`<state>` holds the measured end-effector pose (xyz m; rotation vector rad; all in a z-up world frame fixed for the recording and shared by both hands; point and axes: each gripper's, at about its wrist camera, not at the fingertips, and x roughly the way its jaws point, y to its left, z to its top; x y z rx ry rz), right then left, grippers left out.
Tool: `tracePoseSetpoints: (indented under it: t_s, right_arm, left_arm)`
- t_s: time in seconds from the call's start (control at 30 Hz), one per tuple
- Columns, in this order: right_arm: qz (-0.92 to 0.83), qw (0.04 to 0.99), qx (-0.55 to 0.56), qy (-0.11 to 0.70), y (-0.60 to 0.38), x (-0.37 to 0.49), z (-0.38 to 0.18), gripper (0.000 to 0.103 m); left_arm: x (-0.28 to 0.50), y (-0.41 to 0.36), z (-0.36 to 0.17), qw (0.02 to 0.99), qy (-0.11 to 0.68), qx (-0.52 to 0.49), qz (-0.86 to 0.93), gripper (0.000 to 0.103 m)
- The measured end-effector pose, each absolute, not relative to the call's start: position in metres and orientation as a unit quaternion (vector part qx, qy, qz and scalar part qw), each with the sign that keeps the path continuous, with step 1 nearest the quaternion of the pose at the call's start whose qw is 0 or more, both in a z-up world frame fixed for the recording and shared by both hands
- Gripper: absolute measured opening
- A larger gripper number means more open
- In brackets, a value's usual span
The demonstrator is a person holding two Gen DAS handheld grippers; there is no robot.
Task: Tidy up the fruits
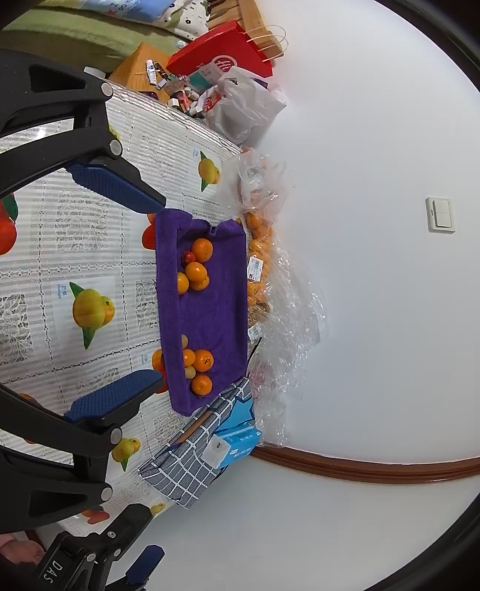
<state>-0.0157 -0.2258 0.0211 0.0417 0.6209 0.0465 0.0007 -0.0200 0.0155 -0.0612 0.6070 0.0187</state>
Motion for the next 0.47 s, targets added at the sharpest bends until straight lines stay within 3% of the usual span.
tracePoseSetpoints:
  t_s: [0.47]
  right_arm:
    - [0.023, 0.952, 0.021, 0.303, -0.2213, -0.0173, 0.0213, 0.093]
  left_arm:
    - [0.0009, -0.0198, 0.0149, 0.954, 0.297, -0.028, 0.009, 0.086]
